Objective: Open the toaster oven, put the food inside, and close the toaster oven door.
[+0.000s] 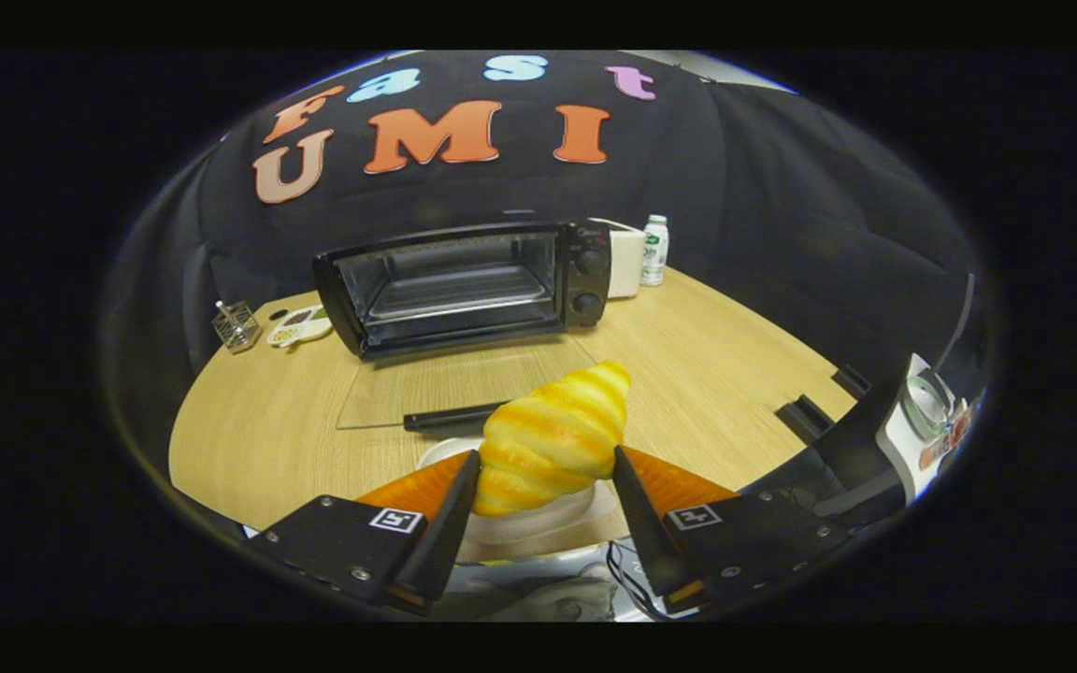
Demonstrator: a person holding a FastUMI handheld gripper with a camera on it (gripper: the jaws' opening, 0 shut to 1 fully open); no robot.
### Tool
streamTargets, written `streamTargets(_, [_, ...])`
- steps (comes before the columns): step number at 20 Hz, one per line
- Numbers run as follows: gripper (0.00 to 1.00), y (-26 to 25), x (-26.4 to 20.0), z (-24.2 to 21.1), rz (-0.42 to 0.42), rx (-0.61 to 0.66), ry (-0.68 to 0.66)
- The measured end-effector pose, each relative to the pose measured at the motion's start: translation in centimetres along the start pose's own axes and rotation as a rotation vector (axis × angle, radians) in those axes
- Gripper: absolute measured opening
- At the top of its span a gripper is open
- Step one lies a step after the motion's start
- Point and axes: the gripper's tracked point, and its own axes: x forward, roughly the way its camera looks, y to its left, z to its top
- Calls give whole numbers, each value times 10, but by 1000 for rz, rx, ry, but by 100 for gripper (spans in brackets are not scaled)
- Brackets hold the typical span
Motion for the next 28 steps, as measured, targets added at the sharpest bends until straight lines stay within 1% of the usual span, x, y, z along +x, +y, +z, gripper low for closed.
streamTargets(7, [80,27,32,71,58,-31,-90])
streamTargets(10, [80,48,55,91,108,14,-102])
streamTargets(13, [80,64,80,103,133,60,-91])
streamTargets(17, [80,82,109,117,147,69,-104])
streamTargets(22, [80,108,140,128,214,193,-147])
streamTargets(26, [80,115,163,135,233,270,-174])
streamTargets(28, [81,115,177,138,220,291,-179])
